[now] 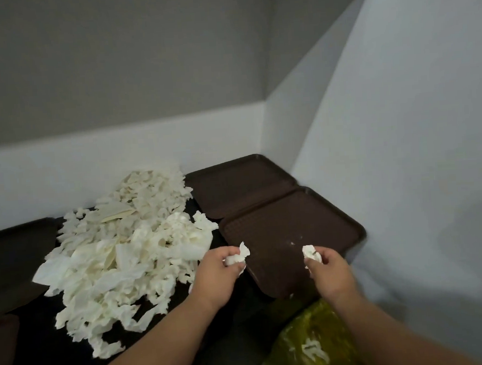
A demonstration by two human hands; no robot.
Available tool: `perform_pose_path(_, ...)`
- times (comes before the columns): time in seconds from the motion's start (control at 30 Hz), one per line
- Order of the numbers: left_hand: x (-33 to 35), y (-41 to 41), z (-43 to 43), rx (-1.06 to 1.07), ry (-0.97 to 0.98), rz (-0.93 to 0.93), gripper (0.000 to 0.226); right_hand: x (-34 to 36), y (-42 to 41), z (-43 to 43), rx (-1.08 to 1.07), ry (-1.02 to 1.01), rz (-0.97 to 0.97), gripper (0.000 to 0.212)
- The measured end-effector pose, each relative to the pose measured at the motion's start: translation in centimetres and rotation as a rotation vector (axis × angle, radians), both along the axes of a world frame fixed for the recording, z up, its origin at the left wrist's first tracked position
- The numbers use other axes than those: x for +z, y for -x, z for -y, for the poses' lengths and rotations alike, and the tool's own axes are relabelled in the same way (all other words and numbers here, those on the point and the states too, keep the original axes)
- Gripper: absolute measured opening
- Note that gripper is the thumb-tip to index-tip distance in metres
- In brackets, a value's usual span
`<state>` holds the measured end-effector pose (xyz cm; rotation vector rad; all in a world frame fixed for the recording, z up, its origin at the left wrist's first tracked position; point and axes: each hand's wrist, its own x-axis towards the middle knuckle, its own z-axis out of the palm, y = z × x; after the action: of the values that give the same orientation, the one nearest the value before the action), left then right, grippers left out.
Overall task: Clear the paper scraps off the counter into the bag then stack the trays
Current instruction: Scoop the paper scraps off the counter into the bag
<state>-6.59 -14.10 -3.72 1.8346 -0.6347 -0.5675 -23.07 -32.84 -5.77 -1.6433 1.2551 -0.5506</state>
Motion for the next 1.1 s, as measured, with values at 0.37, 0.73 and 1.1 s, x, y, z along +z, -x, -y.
perform_pose_path(0.37,-2.3,10.5,12.8,-0.26,-0.122,-0.191,0.025,-4.1,12.5,8.7,-0.21,-0.242,0.028,0.003)
perform_pose_path(0.73,-7.9,15.9,21.8,-0.257,-0.388,-0.324,0.033,-8.5,15.9,13.3,-0.238,-0.571,0.065,0.019)
perform_pose_path(1.1,-9.8,16.7,23.7,-0.285,-0.418,-0.467,0.041,-8.9,17.3,15.7,-0.193,-0.564,-0.032,0.03)
